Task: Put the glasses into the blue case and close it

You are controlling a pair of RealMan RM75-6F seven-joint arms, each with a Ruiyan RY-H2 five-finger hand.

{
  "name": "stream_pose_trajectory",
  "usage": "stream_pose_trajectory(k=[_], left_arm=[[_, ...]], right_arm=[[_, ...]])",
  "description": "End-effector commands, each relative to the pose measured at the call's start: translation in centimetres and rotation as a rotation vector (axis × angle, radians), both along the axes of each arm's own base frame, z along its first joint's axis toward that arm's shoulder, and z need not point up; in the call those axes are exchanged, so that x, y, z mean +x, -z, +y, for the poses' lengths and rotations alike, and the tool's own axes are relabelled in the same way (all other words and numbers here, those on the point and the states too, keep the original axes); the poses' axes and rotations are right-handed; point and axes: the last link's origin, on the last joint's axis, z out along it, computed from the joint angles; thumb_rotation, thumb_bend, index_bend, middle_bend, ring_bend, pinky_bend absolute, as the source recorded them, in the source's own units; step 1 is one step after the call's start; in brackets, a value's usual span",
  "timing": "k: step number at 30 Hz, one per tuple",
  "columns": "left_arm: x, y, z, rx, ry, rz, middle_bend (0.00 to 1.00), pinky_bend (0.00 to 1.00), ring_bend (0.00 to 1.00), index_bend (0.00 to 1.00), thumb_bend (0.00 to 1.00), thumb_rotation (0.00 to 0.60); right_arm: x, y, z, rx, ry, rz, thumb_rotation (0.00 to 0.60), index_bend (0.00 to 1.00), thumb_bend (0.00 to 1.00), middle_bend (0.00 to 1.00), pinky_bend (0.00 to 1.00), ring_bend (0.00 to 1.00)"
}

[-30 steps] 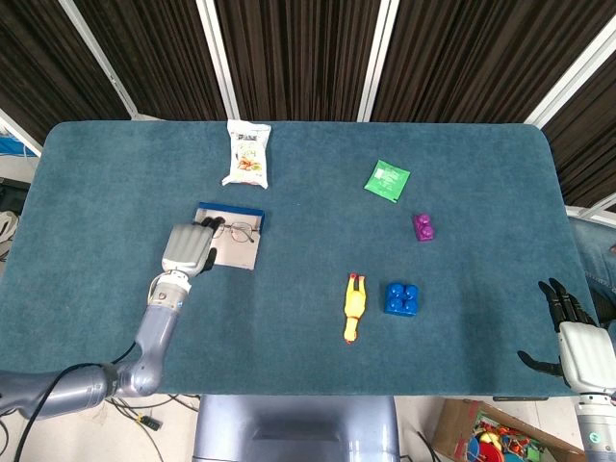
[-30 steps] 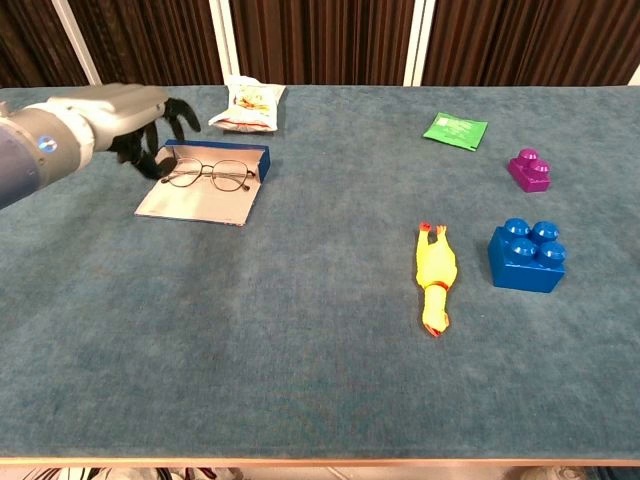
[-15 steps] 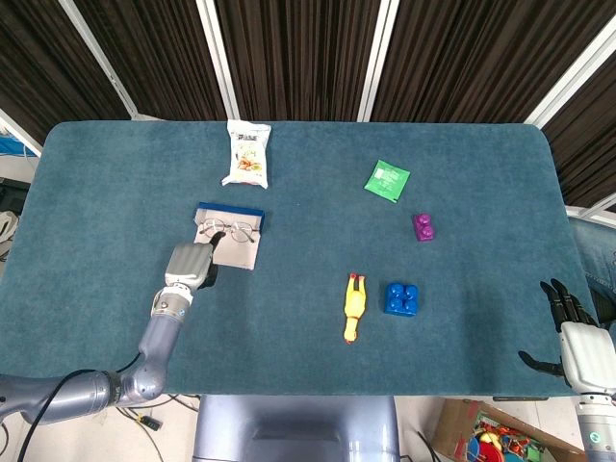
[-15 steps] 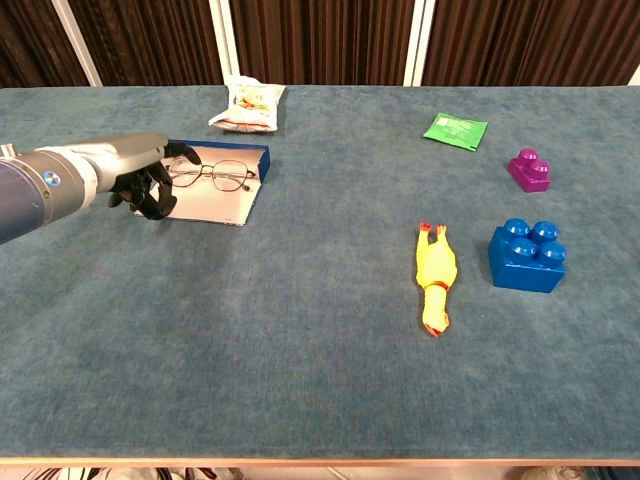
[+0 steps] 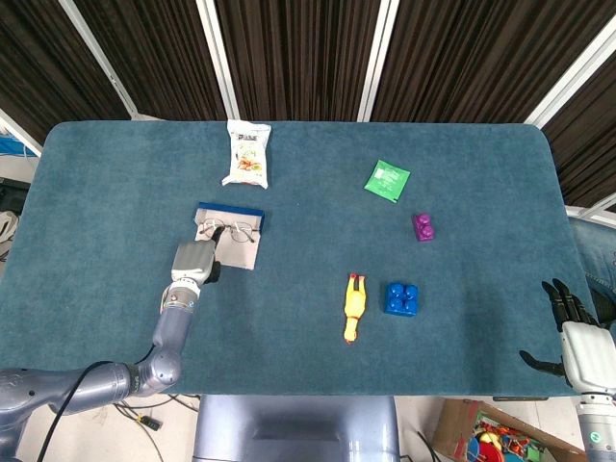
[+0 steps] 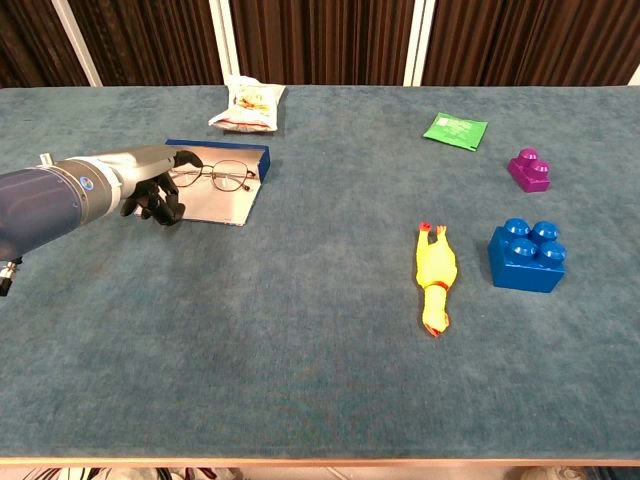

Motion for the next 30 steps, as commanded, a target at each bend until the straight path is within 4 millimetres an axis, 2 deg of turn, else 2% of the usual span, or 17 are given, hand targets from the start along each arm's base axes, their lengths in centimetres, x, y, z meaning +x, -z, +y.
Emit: stream_pose_trajectory(k=[1, 10, 22, 30], left_arm=[[-0.1, 0.3, 0.2, -0.009, -0.01, -0.001, 0.63, 0.76, 0.68, 0.05, 0.55, 0.6], [-0.4, 0.7, 0.6, -0.01, -0.015, -0.007, 0.63, 0.76, 0.68, 0.05, 0.55, 0.6], [0.6, 1.1, 1.0, -0.008, 0.005, -0.012, 0.63, 0.76, 0.68, 0.05, 0.54, 0.6], [0.5, 1.4, 1.9, 0.001, -0.017, 0.012, 0.63, 0.76, 0.68, 0.05, 0.54, 0.6]], right_arm=[[0.0, 0.0, 0.0, 0.001, 0.0, 0.001, 0.6, 0.0, 0.18, 0.0, 0.27, 0.12], [0.0, 0.0, 0.0, -0.001, 0.003, 0.002, 0.6, 0.0, 0.18, 0.0, 0.27, 0.12], [0.0, 0.0, 0.0, -0.002, 0.004, 0.003, 0.6, 0.0, 0.18, 0.0, 0.27, 0.12], [-0.1, 0.0, 0.0, 0.001, 0.007, 0.0, 0.6, 0.0, 0.18, 0.0, 0.27, 0.12]])
